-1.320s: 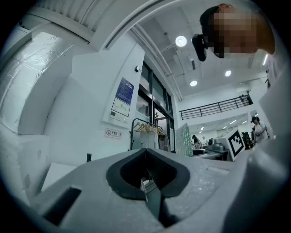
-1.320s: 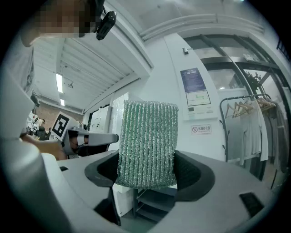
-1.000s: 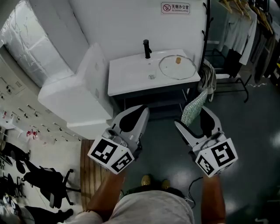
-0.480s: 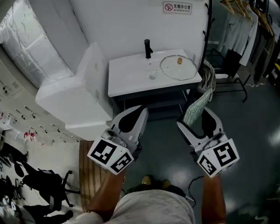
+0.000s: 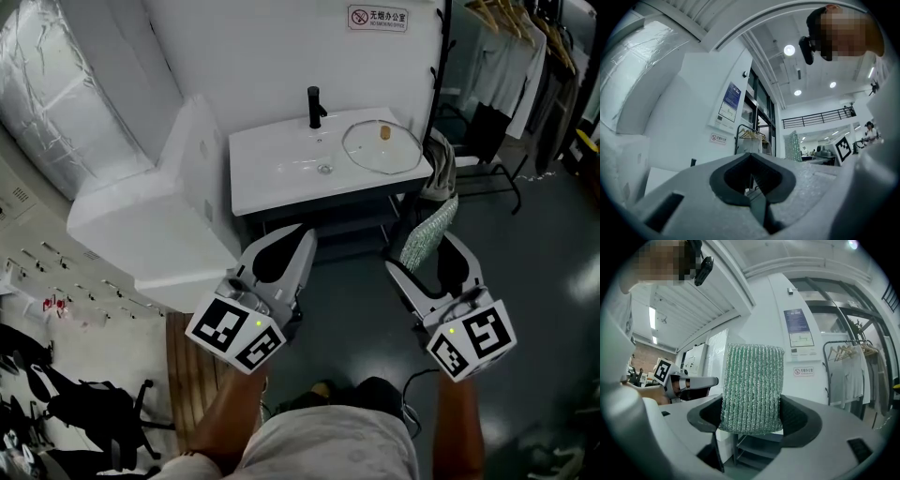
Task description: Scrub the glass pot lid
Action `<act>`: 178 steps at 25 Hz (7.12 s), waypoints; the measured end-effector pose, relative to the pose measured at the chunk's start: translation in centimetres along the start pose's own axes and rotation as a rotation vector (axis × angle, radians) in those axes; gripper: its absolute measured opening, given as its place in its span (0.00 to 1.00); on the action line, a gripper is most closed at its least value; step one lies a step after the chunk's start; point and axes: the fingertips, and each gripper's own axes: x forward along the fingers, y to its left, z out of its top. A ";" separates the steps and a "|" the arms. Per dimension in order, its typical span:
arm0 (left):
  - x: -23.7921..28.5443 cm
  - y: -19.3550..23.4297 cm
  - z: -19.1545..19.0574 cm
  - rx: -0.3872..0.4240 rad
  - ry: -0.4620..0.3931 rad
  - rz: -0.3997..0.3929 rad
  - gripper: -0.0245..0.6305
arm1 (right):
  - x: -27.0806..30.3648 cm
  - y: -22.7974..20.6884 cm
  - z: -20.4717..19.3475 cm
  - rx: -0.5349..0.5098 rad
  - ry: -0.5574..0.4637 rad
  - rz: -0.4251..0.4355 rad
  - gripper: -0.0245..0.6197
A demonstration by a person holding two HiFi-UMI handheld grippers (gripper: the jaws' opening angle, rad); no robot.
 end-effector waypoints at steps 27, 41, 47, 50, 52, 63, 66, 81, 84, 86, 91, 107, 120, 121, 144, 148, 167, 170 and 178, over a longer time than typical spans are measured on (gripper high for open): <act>11.1 7.5 -2.8 0.024 0.032 0.028 0.06 | 8.7 -11.4 -2.0 0.013 -0.001 -0.009 0.58; 24.5 12.2 -5.6 0.043 0.054 0.132 0.06 | 16.4 -24.3 -3.7 0.008 0.028 0.087 0.58; 27.9 13.4 -6.4 0.036 0.062 0.171 0.06 | 18.7 -28.3 -3.8 0.003 0.032 0.120 0.58; 28.8 14.2 -7.0 0.034 0.075 0.185 0.06 | 19.8 -29.5 -4.0 0.008 0.031 0.124 0.58; 29.4 14.6 -7.3 0.034 0.080 0.191 0.06 | 20.4 -30.2 -4.4 0.009 0.036 0.128 0.58; 33.0 19.1 -8.8 0.018 0.083 0.193 0.06 | 25.2 -33.0 -5.2 -0.001 0.059 0.119 0.58; 34.2 20.8 -9.2 0.018 0.086 0.188 0.06 | 27.1 -33.8 -5.4 -0.005 0.067 0.112 0.58; 39.2 28.2 -11.5 0.026 0.119 0.117 0.06 | 36.3 -36.4 -6.2 -0.039 0.112 0.070 0.58; 39.9 29.3 -12.0 0.020 0.125 0.099 0.06 | 37.6 -36.5 -6.8 -0.049 0.135 0.067 0.58; 40.4 30.0 -12.6 0.011 0.134 0.097 0.06 | 38.3 -36.6 -7.2 -0.048 0.150 0.067 0.58; 41.3 31.1 -14.7 -0.023 0.185 0.100 0.06 | 39.7 -36.6 -8.9 -0.054 0.234 0.101 0.58; 41.8 32.5 -24.3 -0.185 0.425 0.223 0.07 | 44.9 -36.0 -16.2 -0.203 0.650 0.441 0.58; 40.7 34.6 -32.1 -0.415 0.577 0.287 0.26 | 48.8 -35.4 -24.2 -0.475 1.015 0.674 0.58; 40.6 34.7 -32.6 -0.442 0.585 0.288 0.27 | 49.0 -35.3 -24.9 -0.500 1.042 0.694 0.58; 40.5 33.3 -38.5 -0.717 0.695 0.201 0.35 | 49.3 -35.4 -32.2 -0.699 1.349 0.864 0.58; 40.8 33.3 -38.4 -0.724 0.681 0.190 0.31 | 49.6 -36.5 -32.1 -0.604 1.347 0.829 0.58; 40.3 33.7 -38.5 -0.703 0.683 0.230 0.28 | 46.7 -47.9 -32.0 0.153 1.229 0.418 0.58; 40.3 33.8 -38.6 -0.702 0.685 0.235 0.28 | 46.3 -48.3 -32.1 0.195 1.199 0.396 0.58; 40.4 33.8 -38.4 -0.694 0.684 0.237 0.27 | 46.5 -44.8 -26.4 -0.107 1.132 0.460 0.58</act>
